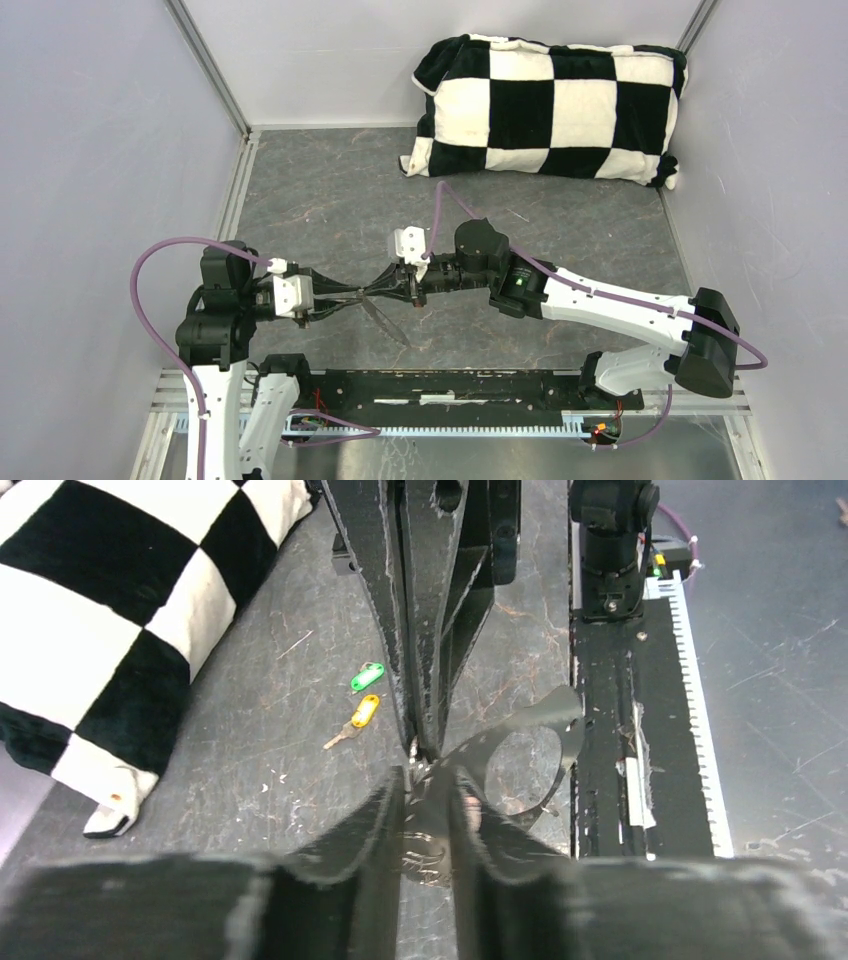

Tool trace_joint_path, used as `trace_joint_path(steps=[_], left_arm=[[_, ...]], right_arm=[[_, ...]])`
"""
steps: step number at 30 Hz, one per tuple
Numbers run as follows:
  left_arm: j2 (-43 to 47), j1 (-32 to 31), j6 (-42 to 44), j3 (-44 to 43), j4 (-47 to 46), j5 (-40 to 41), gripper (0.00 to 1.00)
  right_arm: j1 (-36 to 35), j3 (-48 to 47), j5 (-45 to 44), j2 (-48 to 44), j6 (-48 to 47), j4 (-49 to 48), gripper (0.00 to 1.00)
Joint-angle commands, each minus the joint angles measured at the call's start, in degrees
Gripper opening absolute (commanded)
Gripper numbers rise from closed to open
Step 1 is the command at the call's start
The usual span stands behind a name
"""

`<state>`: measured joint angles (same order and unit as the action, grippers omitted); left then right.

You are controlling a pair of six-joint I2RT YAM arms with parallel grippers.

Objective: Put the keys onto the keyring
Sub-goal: Adjust the keyring.

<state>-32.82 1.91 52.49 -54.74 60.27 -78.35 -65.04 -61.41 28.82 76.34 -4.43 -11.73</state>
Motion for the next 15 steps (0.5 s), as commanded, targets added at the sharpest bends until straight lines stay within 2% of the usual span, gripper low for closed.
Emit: trace_joint_path(steps=[1,3,7,15], left_arm=[[1.22,0.11,-2.85,0.9,-1.63,-1.45,0.34],[1.43,0.11,-2.27,1.56,-1.48,-0.5,0.44],[1.94,0.15,-1.16,2.63,-1.47,2.6,0.48],[4.34,0.11,-2.32,5.88,-1.53,3.39,0.39]], right_arm=[[0.08,-0.72,-3.67,-1.54,-0.73,0.13,0.01],[0.09,-1.69,-3.81,-1.2,-0.93,2.69,0.01],[0.13,-3.05,-4.23,-1.0,-1.68,7.3,0.01],[0.09,-9.07,-4.77,1.24,-3.65,17.33,0.01]])
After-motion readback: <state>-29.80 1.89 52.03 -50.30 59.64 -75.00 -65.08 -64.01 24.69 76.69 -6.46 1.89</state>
